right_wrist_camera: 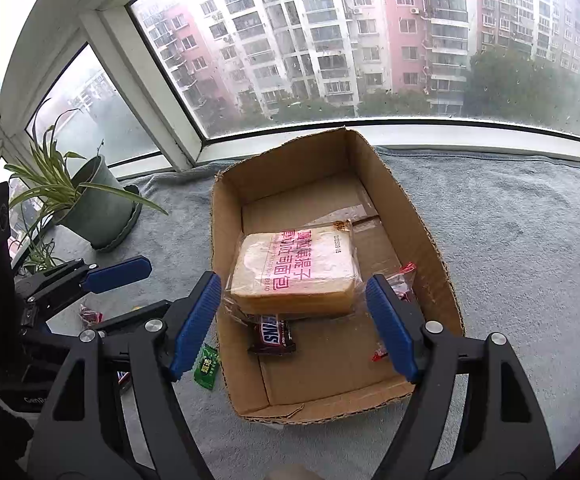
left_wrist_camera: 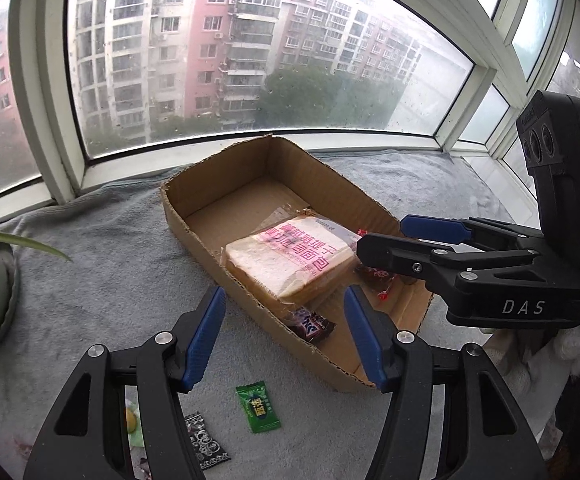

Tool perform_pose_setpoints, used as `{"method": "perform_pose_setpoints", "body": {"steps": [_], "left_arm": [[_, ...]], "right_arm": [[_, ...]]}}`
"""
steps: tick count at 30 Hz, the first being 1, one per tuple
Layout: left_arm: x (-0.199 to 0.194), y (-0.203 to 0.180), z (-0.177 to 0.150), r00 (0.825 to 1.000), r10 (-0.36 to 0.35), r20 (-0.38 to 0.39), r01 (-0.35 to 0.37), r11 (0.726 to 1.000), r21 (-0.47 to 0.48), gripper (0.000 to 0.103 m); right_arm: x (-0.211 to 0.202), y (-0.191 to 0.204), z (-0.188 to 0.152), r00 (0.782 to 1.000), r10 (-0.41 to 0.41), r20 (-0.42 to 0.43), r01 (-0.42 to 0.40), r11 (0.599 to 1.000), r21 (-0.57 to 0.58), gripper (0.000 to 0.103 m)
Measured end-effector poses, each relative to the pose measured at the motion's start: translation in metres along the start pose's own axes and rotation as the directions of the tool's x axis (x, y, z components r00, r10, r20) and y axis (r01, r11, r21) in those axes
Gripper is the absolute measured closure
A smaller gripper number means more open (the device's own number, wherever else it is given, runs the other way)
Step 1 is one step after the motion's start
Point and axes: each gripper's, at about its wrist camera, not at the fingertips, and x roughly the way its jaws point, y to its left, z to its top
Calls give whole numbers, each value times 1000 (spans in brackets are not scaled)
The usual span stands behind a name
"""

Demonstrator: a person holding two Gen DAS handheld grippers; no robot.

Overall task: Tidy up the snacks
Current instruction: 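Carry the bread loaf into the box and open the right tool, then grasp a second Snickers bar with the left tool while the right tool grasps the black candy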

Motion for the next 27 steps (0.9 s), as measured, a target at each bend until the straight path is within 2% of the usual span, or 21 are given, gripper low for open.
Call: {"method": "perform_pose_setpoints", "body": {"steps": [12,20,27], "left_arm": [[-71,35,-18,997,46,58,-44,998,-46,42],[-127,88,-63,989,119,93,-103,981,-163,41],[-149,122,-113,976,204,74,-182,956,-230,42]], "right_arm": [[-36,42,-18,999,46,22,-44,996,-77,25],[-49,87,-51,998,52,31,-46,985,-168,26],[-30,125,-86,998,67,2,-65,976,-206,26]]}}
